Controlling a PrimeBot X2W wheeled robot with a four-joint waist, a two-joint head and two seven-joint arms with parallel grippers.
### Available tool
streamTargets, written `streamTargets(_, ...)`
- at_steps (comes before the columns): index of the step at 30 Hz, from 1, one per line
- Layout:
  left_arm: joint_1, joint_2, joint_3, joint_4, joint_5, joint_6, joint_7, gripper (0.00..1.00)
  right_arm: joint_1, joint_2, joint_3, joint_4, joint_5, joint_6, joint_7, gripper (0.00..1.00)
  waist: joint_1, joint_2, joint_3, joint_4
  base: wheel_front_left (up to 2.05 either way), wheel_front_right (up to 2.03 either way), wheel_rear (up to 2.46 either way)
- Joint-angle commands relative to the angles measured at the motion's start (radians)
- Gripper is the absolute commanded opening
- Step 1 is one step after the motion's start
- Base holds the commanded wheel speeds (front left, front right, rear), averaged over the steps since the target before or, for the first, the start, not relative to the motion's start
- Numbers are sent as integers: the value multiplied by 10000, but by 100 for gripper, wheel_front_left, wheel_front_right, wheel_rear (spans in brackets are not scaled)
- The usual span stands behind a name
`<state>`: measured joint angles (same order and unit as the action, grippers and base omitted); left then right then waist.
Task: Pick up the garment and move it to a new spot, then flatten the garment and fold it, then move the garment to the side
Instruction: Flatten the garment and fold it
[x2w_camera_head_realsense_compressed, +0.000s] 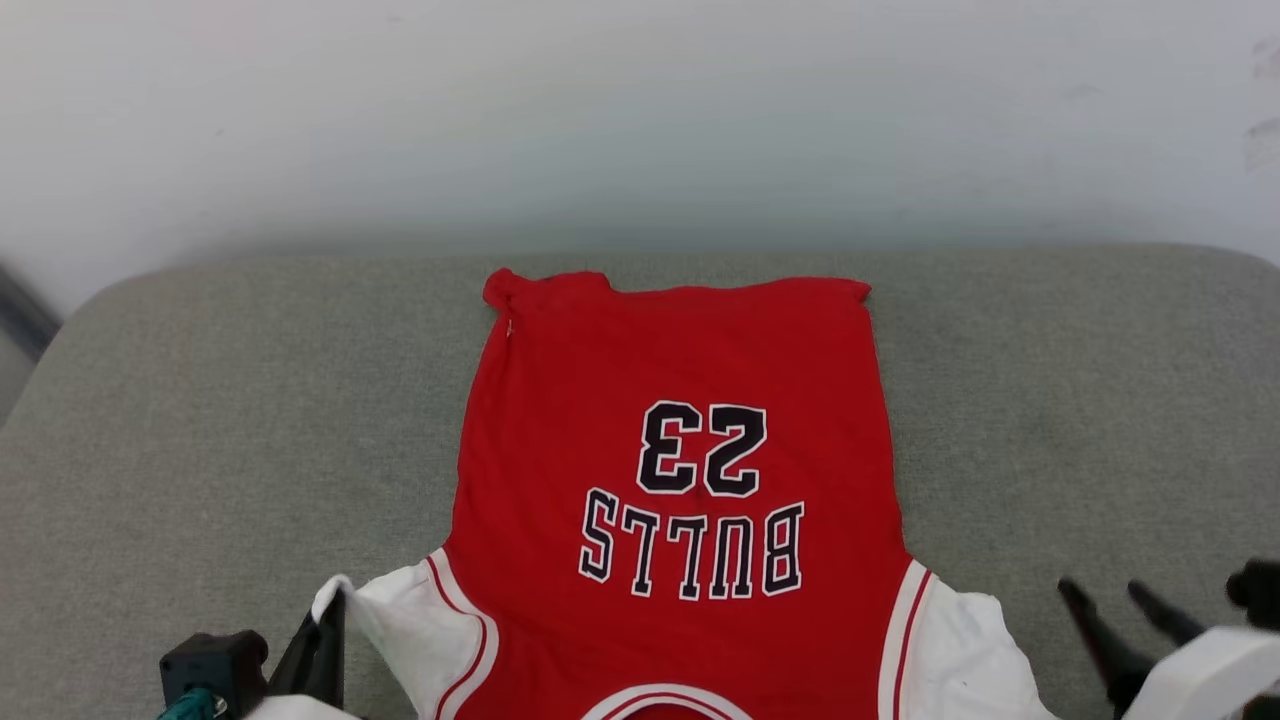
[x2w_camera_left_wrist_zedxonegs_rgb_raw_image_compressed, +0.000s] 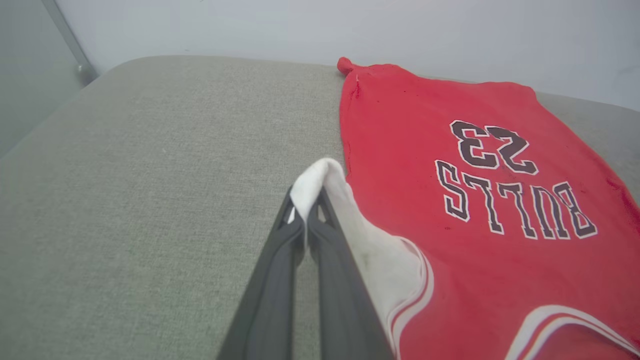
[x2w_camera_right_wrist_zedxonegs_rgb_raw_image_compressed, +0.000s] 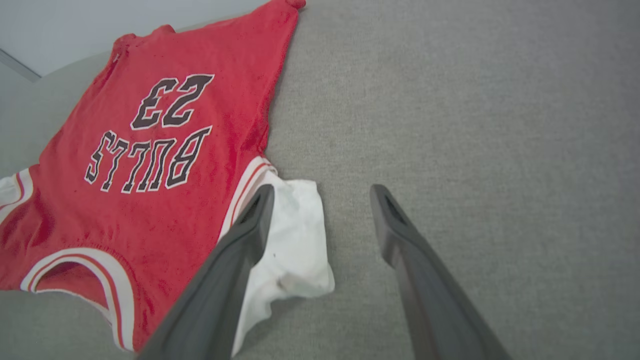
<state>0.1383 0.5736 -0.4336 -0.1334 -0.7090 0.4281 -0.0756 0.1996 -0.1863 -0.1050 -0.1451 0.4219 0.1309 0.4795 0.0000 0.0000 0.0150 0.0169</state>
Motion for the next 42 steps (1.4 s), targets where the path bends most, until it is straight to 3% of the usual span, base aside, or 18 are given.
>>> streamTargets(1,-505,-119,-21,-265,220,26,-151,0,-1313,178,-399,326,-9,-3,-246,100,0,0,614,32,0,0,0)
streamTargets(9,-1834,-484,-387,-1018,817,-26,-227,0,-5843,-205,-638,3391,544,-3,434,100,0,0,2048,407,0,0,0)
streamTargets(11,-2187,-581,-525,-1121,968,-112,-218,0,-6860,-301,-591,4279,580,-2,977,100,0,0,2361,569,0,0,0)
streamTargets(12,-2647,-748,-735,-1278,1157,-237,-209,0,-8460,-474,-519,5380,445,-2,1910,100,0,0,2873,838,0,0,0)
streamTargets(17,-3340,-1051,-974,-1436,1366,-394,-305,0,-10490,-576,-401,6901,-24,-3,2964,100,0,0,3643,1290,0,0,0)
streamTargets(25,-4134,-1536,-1388,-1324,1557,-749,-482,0,-12311,-660,-291,8826,-651,-2,3408,100,0,0,4518,1996,0,0,0)
streamTargets(33,-4364,-1821,-1654,-913,1512,-975,-612,0,-12241,-559,-32,10496,-683,-6,3828,100,0,0,4686,2238,0,0,0)
streamTargets(34,-4376,-1827,-1663,-861,1496,-999,-623,0,-12224,-564,20,10657,-692,-6,3927,54,0,0,4666,2251,0,0,0)
streamTargets(35,-4387,-1838,-1672,-819,1481,-1006,-629,0,-12221,-579,70,10756,-703,-6,3958,22,0,0,4651,2264,0,0,0)
streamTargets(36,-4389,-1841,-1688,-776,1466,-1012,-633,0,-12223,-599,92,10804,-668,-5,3954,0,0,0,4628,2275,0,0,0)
streamTargets(42,-4288,-1817,-1740,-423,1358,-1086,-599,0,-12542,-1094,673,10350,-604,-2,3146,0,0,0,4249,2304,0,0,0)
